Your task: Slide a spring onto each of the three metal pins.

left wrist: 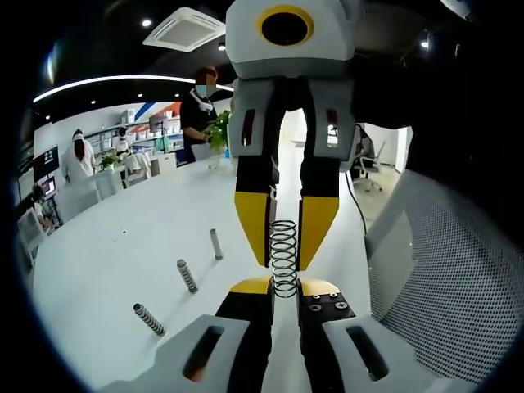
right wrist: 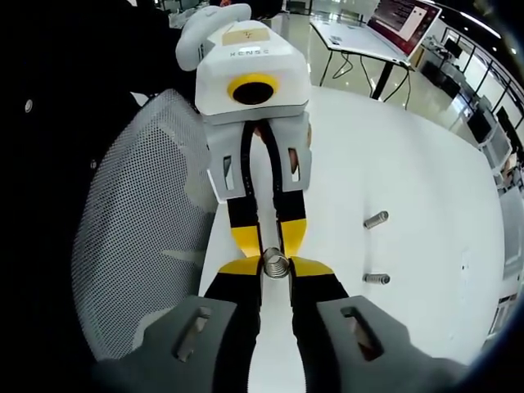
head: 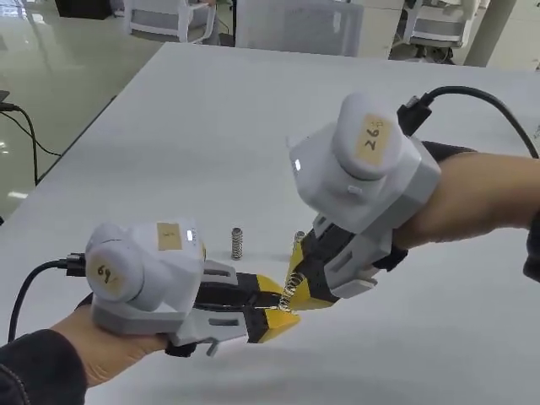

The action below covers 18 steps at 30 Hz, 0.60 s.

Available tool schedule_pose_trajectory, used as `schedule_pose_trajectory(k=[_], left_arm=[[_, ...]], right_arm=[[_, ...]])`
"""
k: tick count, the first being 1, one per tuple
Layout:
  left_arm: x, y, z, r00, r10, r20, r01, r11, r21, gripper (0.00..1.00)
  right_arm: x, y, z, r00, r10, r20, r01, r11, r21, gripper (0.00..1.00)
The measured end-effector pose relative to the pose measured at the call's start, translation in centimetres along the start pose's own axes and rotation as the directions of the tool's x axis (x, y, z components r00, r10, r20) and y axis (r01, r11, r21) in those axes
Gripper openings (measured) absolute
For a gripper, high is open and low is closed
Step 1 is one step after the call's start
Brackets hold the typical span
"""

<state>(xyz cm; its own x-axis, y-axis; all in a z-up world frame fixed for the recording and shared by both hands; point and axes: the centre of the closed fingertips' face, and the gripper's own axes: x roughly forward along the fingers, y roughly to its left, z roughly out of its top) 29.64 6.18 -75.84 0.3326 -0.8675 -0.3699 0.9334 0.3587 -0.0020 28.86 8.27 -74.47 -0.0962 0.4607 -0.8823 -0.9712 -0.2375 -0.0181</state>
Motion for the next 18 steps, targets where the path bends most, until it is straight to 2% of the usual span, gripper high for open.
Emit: schedule_pose_trajectory(k=[13, 18], left_arm=[[-0.07, 0.30, 0.08, 0.9999, 0.014, 0.009, -0.014, 1.000, 0.000, 0.08], [-0.04, 0.27, -0.16, 0.9999, 0.010, 0.005, -0.010, 1.000, -0.008, 0.15]], right_arm=[[-0.06, -0.12, 0.05, 1.0000, -0.002, -0.003, 0.002, 1.000, 0.011, 0.13], [-0.23, -0.39, 0.05, 1.0000, -0.009, -0.003, 0.009, 1.000, 0.019, 0.13]])
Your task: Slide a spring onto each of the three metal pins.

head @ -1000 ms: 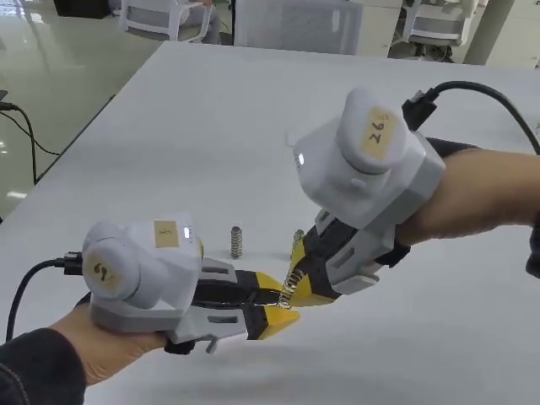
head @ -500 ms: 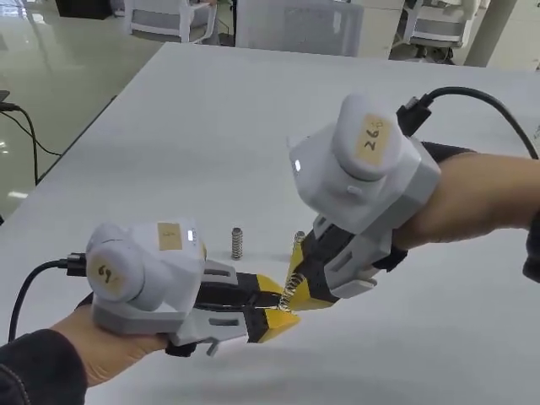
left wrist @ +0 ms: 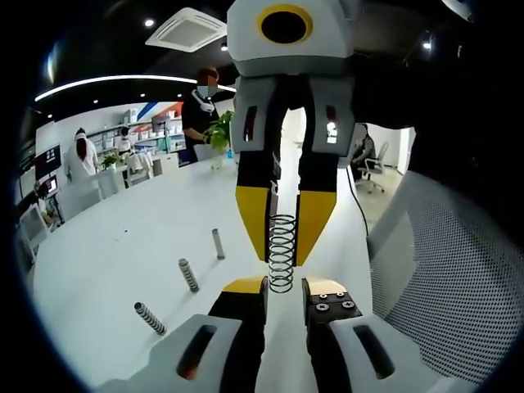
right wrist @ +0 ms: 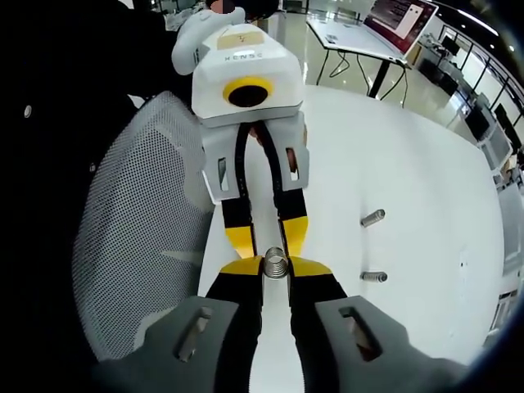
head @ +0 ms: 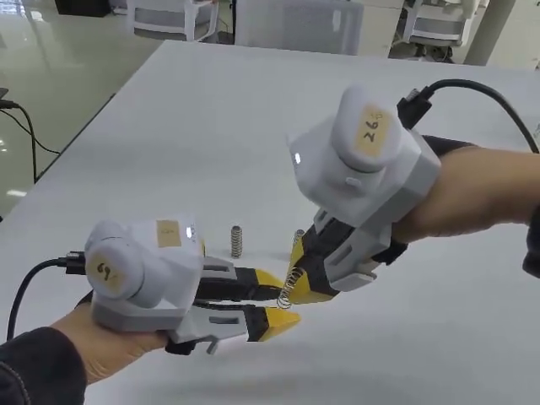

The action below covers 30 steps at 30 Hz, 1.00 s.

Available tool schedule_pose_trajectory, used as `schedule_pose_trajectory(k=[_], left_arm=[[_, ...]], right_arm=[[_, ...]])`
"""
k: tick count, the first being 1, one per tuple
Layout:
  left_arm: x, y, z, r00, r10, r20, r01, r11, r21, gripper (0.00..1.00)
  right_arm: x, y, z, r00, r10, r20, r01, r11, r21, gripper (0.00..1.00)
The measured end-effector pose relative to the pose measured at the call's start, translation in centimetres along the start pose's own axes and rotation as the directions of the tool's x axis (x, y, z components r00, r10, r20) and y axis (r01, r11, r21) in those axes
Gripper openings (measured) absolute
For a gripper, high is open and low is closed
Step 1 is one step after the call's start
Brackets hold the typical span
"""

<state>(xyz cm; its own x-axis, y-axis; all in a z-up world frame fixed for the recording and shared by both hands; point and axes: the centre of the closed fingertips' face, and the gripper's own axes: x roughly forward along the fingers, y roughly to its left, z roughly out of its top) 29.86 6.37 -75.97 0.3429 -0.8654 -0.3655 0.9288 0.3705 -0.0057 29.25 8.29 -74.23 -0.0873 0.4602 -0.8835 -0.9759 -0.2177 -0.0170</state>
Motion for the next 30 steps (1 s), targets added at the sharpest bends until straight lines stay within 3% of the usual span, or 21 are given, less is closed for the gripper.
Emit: schedule_pose_trajectory(k=[16, 30], left_arm=[[-0.2, 0.5, -0.3, 0.9997, 0.021, 0.009, -0.021, 0.999, -0.039, 0.29], [-0.4, 1.2, -0.4, 0.9984, 0.054, 0.017, -0.053, 0.996, -0.071, 0.41]], right_arm=[[-0.8, -0.9, -1.6, 0.9995, -0.020, -0.025, 0.021, 0.999, 0.034, 0.13], [-2.3, -2.4, -5.0, 0.9962, -0.068, -0.054, 0.074, 0.991, 0.108, 0.13]])
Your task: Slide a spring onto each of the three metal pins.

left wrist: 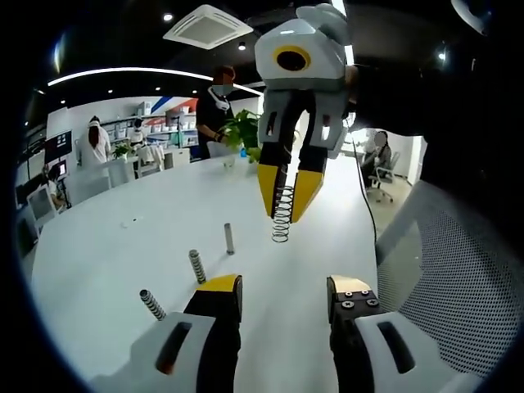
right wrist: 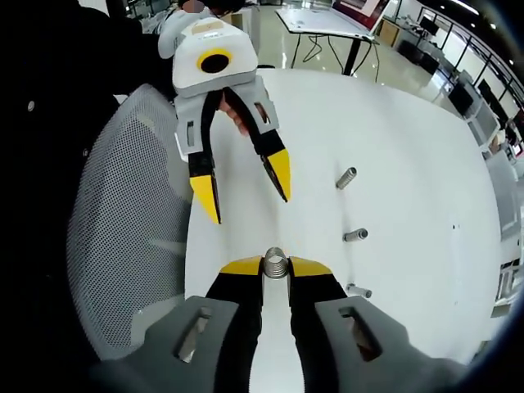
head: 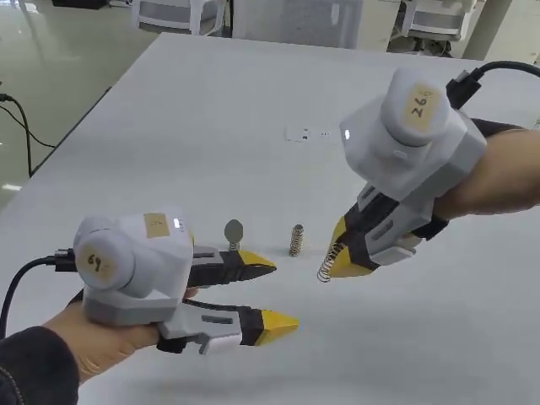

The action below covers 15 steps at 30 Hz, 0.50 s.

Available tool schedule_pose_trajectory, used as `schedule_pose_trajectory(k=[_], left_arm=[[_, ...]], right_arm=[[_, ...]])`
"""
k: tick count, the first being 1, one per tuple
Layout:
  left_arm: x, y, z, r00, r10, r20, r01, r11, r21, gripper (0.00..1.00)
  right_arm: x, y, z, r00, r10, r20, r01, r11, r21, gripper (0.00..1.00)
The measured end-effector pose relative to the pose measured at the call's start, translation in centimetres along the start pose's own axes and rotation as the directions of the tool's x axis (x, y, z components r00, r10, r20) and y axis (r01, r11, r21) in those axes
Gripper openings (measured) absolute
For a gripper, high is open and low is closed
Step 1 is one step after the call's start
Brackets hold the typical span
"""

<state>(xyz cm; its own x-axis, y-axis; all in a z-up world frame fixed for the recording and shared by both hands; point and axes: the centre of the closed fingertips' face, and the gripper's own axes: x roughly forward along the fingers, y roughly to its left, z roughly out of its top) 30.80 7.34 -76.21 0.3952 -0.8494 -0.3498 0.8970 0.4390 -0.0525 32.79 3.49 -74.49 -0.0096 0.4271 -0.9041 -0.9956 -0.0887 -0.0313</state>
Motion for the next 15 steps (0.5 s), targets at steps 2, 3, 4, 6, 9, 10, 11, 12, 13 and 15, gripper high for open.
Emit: schedule_pose_trajectory(k=[2, 3, 4, 6, 9, 10, 11, 12, 13, 15], left_arm=[[-0.1, 0.1, -0.1, 1.0000, 0.006, -0.001, -0.006, 1.000, -0.004, 0.42], [-0.1, 0.2, -0.2, 1.0000, 0.009, -0.001, -0.009, 1.000, -0.005, 0.43], [-0.2, 0.3, -0.2, 0.9999, 0.011, -0.002, -0.011, 1.000, -0.007, 0.43], [-0.2, 0.5, -0.4, 0.9997, 0.023, -0.005, -0.023, 1.000, -0.016, 0.48], [-0.4, 0.8, -0.7, 0.9993, 0.036, -0.010, -0.036, 0.999, -0.029, 0.51], [-0.4, 0.9, -0.8, 0.9991, 0.041, -0.011, -0.041, 0.999, -0.030, 0.53], [-0.5, 1.0, -0.8, 0.9990, 0.044, -0.010, -0.044, 0.998, -0.035, 0.54], [-0.6, 1.1, -0.9, 0.9989, 0.046, -0.010, -0.046, 0.998, -0.037, 0.54], [-0.6, 1.2, -0.9, 0.9987, 0.049, -0.009, -0.050, 0.998, -0.038, 0.55], [-0.8, 1.4, -1.1, 0.9982, 0.058, -0.012, -0.058, 0.997, -0.041, 0.56]], right_arm=[[-0.2, -0.4, -0.5, 0.9999, -0.011, -0.008, 0.011, 1.000, 0.010, 0.13], [-0.3, -0.6, -0.8, 0.9998, -0.014, -0.010, 0.014, 1.000, 0.016, 0.13], [-0.5, -0.9, -1.1, 0.9998, -0.019, -0.010, 0.019, 1.000, 0.022, 0.13], [-0.9, -1.4, -1.6, 0.9995, -0.031, -0.011, 0.031, 0.999, 0.037, 0.13], [-1.3, -2.1, -2.4, 0.9987, -0.047, -0.019, 0.048, 0.998, 0.051, 0.13], [-1.4, -2.3, -2.6, 0.9985, -0.051, -0.019, 0.052, 0.997, 0.056, 0.13], [-1.6, -2.5, -2.8, 0.9982, -0.057, -0.018, 0.058, 0.996, 0.064, 0.13], [-1.6, -2.6, -2.9, 0.9980, -0.059, -0.020, 0.061, 0.996, 0.067, 0.13], [-1.7, -2.8, -3.1, 0.9975, -0.066, -0.025, 0.068, 0.995, 0.072, 0.13], [-1.8, -3.1, -3.5, 0.9964, -0.078, -0.033, 0.080, 0.994, 0.074, 0.13]])
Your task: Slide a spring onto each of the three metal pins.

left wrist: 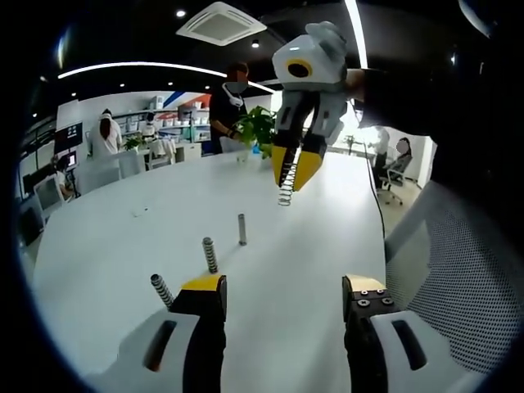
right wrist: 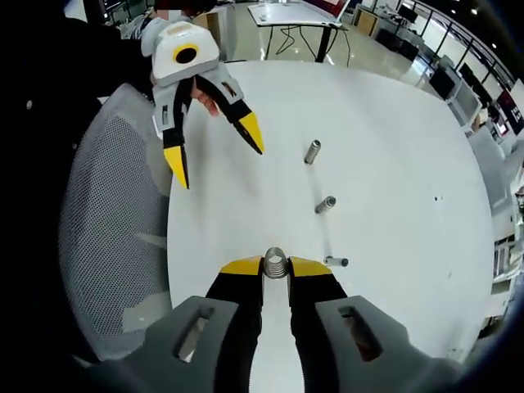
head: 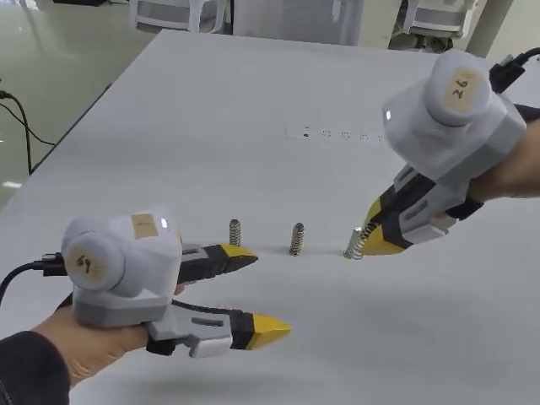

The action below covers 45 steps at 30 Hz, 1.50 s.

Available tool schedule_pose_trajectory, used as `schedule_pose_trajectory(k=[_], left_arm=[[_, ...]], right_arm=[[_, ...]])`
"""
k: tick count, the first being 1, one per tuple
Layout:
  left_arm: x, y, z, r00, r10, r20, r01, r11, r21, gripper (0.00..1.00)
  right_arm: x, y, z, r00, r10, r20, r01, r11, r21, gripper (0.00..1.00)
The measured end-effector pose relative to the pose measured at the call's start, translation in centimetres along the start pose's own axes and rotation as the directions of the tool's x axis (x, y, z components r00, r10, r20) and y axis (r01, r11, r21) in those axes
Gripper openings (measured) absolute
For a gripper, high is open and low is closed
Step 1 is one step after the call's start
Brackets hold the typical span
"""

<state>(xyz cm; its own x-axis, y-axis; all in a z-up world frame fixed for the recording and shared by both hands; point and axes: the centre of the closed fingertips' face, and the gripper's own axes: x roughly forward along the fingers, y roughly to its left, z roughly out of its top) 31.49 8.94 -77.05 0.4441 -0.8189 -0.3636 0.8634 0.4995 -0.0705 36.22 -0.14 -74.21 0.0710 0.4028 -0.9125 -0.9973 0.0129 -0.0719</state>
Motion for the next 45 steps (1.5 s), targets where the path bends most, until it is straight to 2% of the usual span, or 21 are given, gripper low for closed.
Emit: schedule_pose_trajectory(k=[10, 22, 32, 45], left_arm=[[-1.7, 1.9, -1.5, 0.9976, 0.067, -0.013, -0.068, 0.997, -0.036, 0.64], [-3.3, 3.5, -1.8, 0.9897, 0.143, -0.008, -0.143, 0.988, -0.059, 0.69], [-3.9, 4.7, -2.0, 0.9840, 0.178, -0.010, -0.178, 0.982, -0.057, 0.72], [-4.4, 5.3, -2.1, 0.9798, 0.200, -0.013, -0.200, 0.978, -0.056, 0.74]], right_arm=[[0.0, -1.3, -0.8, 0.9998, -0.017, -0.002, 0.017, 0.999, 0.038, 0.13], [0.4, -2.6, -1.2, 0.9993, -0.034, -0.018, 0.035, 0.998, 0.055, 0.13], [0.8, -4.2, -2.1, 0.9975, -0.053, -0.047, 0.056, 0.996, 0.076, 0.13], [2.7, -6.7, -2.5, 0.9934, -0.080, -0.082, 0.087, 0.993, 0.083, 0.13]])
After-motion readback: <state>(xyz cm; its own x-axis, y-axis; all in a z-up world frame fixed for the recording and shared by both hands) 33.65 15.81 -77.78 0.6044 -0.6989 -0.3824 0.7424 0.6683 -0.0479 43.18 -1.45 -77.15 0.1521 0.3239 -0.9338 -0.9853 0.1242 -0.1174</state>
